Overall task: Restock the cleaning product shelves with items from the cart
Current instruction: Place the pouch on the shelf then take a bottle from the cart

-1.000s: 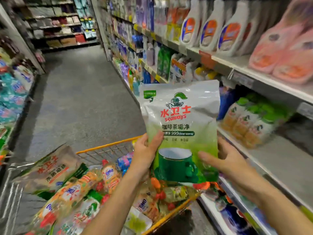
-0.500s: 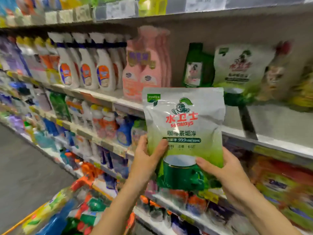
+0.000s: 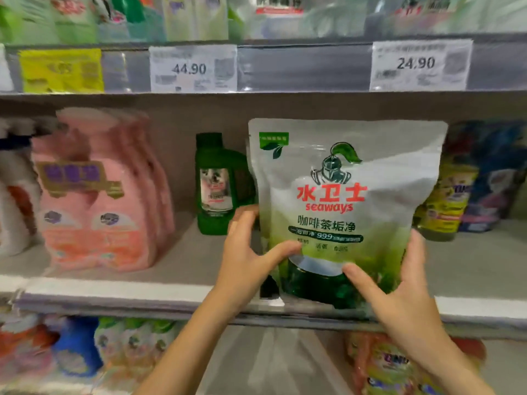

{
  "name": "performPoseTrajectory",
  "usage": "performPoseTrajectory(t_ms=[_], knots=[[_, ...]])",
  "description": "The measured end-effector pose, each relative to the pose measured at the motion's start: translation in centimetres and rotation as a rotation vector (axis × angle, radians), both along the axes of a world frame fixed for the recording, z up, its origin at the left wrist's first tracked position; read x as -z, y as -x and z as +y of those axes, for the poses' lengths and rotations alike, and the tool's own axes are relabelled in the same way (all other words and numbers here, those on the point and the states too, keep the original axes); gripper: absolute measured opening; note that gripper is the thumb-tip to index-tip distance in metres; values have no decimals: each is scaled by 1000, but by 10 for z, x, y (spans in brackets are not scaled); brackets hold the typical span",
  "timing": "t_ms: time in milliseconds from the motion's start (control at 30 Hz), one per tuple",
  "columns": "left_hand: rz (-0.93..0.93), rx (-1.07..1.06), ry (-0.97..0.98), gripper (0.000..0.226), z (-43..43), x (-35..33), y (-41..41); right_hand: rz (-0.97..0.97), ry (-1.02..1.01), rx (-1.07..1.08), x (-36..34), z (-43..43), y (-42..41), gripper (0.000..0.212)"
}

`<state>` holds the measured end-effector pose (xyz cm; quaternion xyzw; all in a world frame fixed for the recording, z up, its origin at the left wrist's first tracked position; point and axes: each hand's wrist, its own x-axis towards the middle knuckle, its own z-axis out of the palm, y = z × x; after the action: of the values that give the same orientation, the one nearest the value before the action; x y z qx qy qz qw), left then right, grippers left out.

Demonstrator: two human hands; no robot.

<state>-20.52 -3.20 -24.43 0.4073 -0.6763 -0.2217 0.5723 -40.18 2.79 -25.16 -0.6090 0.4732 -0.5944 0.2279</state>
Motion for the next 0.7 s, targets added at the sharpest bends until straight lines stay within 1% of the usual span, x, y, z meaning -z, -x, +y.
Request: performPoseTrajectory(t_ms=[33, 67, 133, 167, 233, 267, 333, 400, 467, 533, 600, 667, 700], knots=[[7, -3, -13, 51, -9, 5, 0, 86, 8, 80, 4, -3, -5, 72], [13, -10, -29, 54, -17, 12, -1, 198, 40, 182, 11, -7, -9, 83], [7, -38, -41, 57, -29, 24, -4, 456, 147, 372, 28, -17, -14, 110], [-9, -48, -33, 57, -34, 27, -6, 559, 202, 458, 36, -23, -14, 118], [-40, -49, -31, 58, -39, 29, -8, 639, 254, 541, 40, -30, -13, 129], [-44, -47, -42, 60, -40, 29, -8, 679, 281, 556, 38, -33, -11, 128], [-35, -54, -68, 61, -40, 30, -8, 802, 333, 597, 29, -34, -8, 117], [-35, -67, -62, 59, -38, 32, -9, 913, 353, 611, 21, -33, -10, 112], [-42, -79, -32, 58, -35, 33, -9, 1032, 377, 633, 18, -32, -12, 115], [-12, -55, -7, 58, -35, 34, -7, 1185, 407, 649, 13, -33, -13, 126], [28, -12, -16, 57, -34, 34, -5, 1310, 438, 574, 6, -40, -16, 131], [81, 75, -36, 65, -32, 36, -2, 1401, 413, 482, 1, -51, -22, 128], [108, 125, -45, 71, -32, 39, -2, 1429, 395, 444, 1, -57, -24, 131]])
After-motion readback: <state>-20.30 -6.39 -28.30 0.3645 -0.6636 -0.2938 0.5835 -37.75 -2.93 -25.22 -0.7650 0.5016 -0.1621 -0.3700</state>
